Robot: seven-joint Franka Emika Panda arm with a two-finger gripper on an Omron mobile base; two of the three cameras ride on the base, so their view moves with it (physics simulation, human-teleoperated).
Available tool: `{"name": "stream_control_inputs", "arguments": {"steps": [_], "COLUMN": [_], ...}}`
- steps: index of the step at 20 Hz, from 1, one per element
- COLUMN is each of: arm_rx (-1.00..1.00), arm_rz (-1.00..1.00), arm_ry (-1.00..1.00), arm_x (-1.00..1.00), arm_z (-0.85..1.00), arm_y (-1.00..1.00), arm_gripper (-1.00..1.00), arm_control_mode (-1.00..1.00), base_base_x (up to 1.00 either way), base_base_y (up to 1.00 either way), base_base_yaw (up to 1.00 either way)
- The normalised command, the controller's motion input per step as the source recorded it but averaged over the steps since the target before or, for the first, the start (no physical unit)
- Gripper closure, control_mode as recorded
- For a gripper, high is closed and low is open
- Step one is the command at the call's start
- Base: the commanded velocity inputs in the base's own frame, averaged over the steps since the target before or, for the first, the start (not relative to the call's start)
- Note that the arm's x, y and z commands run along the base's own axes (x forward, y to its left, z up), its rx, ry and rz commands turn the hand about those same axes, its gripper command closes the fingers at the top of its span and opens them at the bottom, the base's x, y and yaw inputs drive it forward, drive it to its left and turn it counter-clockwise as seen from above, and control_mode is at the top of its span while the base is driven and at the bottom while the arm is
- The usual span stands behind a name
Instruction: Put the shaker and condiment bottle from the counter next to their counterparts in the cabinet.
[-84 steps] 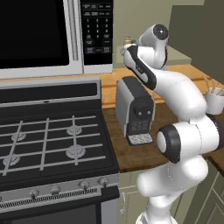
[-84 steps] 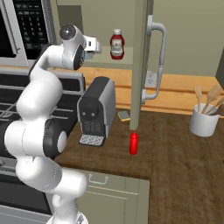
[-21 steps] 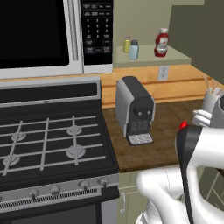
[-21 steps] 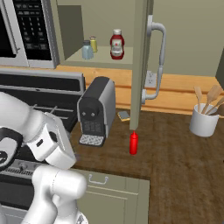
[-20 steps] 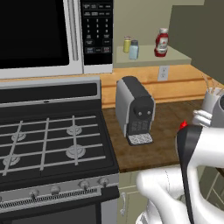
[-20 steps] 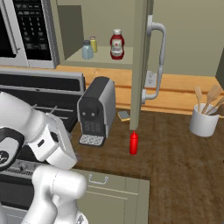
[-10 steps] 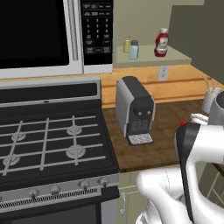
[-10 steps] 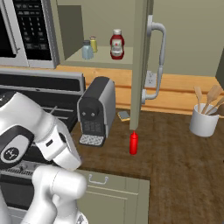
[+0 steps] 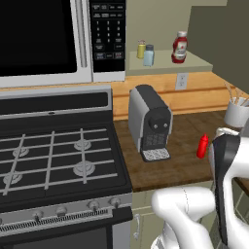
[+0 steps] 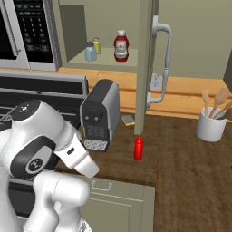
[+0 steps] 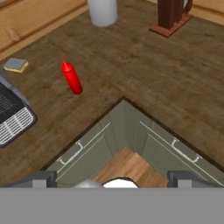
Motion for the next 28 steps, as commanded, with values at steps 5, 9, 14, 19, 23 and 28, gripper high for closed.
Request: {"name": "stream_control_inputs", "arguments": {"steps": [5,9,14,19,23,28], "arm_rx": [-0.02,-0.05,-0.10,-0.12,-0.11,-0.15], "arm_rz": [0.21,0.22,0.24,0.23,0.17,0.19], "arm_ry": [-0.23,-0.27,-0.32,-0.31,-0.16,-0.29], "arm_x": [0.09,0.10,0.12,0.04,0.00,0.08], "arm_z": [-0.67,-0.70,-0.73,-0.60,-0.36,-0.52], "arm_y": [-0.04,0.00,0.00,0.00,0.07,0.16], "arm_gripper": [-1.00,-1.00,-1.00,-1.00,-1.00,-1.00], "arm_control_mode": [-1.00,-1.00,-1.00,-1.00,-1.00,-1.00], "base_base_x": [0.00,0.00,0.00,0.00,0.00,0.00], "base_base_y": [0.00,0.00,0.00,0.00,0.00,0.00], "base_base_yaw": [0.00,0.00,0.00,0.00,0.00,0.00]}}
